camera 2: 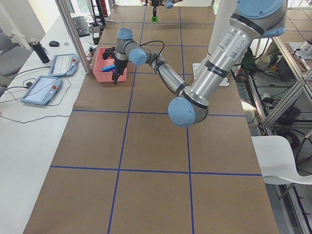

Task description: Put all blocks into box

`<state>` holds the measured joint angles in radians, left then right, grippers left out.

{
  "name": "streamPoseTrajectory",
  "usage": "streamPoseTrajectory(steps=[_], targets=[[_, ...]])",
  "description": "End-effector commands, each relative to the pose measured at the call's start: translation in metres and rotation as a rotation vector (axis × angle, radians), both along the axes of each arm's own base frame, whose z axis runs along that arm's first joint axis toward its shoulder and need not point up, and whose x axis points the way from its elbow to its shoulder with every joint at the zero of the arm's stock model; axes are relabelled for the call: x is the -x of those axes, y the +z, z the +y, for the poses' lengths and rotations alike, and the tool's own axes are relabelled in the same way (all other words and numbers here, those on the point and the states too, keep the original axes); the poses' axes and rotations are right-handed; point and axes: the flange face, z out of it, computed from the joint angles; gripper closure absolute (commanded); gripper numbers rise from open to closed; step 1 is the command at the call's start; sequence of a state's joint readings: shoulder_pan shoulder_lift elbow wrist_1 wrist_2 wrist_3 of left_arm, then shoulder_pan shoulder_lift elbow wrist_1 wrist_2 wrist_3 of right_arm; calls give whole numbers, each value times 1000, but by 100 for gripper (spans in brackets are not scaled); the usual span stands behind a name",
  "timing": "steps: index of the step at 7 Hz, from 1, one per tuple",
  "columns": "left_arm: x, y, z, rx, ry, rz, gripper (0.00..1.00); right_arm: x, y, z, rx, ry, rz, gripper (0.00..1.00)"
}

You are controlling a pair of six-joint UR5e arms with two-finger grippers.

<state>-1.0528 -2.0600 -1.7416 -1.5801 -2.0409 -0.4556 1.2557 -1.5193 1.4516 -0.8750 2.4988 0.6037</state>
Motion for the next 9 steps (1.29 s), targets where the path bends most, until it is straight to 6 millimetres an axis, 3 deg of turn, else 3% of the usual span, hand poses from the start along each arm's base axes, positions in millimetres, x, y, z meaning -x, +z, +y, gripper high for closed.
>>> streamPoseTrajectory(steps=[1, 2, 3, 4, 5, 6, 7, 8, 9], targets=[[108, 108, 30, 44, 113, -4, 0, 110, -184, -119, 56, -37, 16, 100], [136, 142, 43, 85, 105, 3, 0, 152, -268, -154, 84, -33, 74, 100], [169, 169, 54, 59, 131, -27, 0, 198, -335, -179, 129, 14, 86, 100], [190, 182, 59, 43, 141, -43, 0, 252, -399, -197, 128, 83, 127, 100], [195, 177, 60, 34, 133, -43, 0, 304, -447, -209, 133, 126, 173, 100], [198, 178, 68, 35, 132, -43, 0, 333, -461, -220, 127, 175, 147, 100], [199, 172, 73, 23, 130, -44, 0, 375, -445, -221, 114, 242, 141, 100], [201, 168, 74, 15, 128, -45, 0, 392, -452, -220, 110, 246, 151, 6], [201, 166, 75, 10, 126, -44, 0, 381, -454, -225, 121, 228, 128, 0]])
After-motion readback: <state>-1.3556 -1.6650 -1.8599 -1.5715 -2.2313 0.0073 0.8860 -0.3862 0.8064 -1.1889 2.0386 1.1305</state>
